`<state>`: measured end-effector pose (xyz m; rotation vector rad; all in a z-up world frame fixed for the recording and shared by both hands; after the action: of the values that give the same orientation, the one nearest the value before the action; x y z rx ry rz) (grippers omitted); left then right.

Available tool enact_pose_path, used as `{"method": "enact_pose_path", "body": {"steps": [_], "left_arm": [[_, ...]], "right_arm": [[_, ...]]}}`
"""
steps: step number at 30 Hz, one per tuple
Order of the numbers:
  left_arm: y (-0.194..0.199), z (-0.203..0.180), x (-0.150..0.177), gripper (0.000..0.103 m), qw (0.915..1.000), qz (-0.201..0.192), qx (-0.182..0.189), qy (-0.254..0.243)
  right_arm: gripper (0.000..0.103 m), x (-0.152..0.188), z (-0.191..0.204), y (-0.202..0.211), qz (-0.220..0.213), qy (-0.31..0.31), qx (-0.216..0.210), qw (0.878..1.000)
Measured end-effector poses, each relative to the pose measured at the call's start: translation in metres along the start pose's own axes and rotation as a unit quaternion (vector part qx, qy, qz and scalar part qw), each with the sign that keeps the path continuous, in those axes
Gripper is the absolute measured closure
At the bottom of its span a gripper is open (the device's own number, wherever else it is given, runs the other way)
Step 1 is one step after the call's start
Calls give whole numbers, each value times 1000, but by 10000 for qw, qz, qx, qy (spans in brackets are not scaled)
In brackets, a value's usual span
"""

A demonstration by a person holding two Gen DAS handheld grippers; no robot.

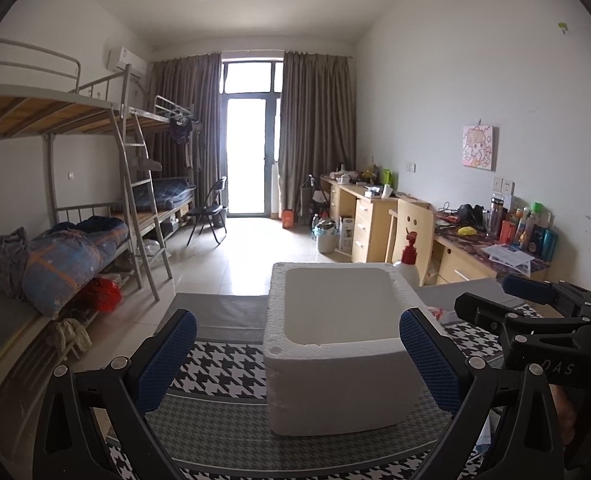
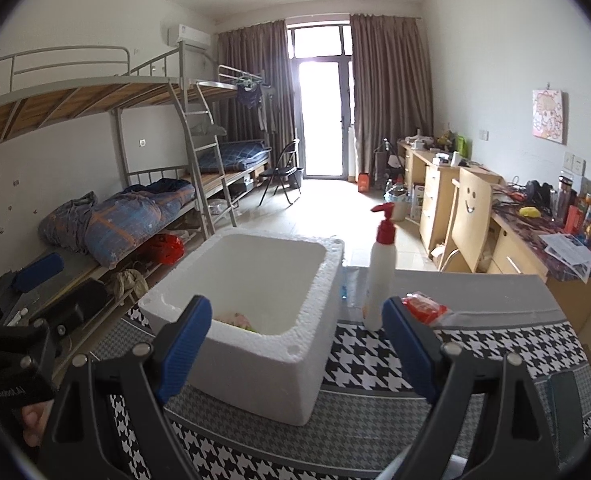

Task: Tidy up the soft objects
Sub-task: 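Move both open grippers back toward the remaining soft items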

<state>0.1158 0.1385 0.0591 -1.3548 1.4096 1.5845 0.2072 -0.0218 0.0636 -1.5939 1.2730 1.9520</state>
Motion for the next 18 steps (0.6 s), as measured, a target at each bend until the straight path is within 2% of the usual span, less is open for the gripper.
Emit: {"method": "enact_pose_path", "body": {"steps": [7, 18], "left_arm": [[5, -14, 1, 1, 10000, -13, 63, -65], [20, -38, 7, 1, 9991, -102, 385, -125]], "right_arm": [[13, 2, -10, 16, -104, -114, 86, 9998], [13, 14, -28, 41, -219, -228, 294, 9991]]}}
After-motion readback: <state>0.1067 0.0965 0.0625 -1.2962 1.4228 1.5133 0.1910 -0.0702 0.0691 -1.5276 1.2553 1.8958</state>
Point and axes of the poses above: each gripper's, at about its wrist camera, not at the fingertips, and y roughly against the way its jaws point, z to its left, x to its underside, the point moved 1 cm from there along -y, roughly the way its jaws point, and after that the axes turned 4 degrees about y, right-handed, at the moved point
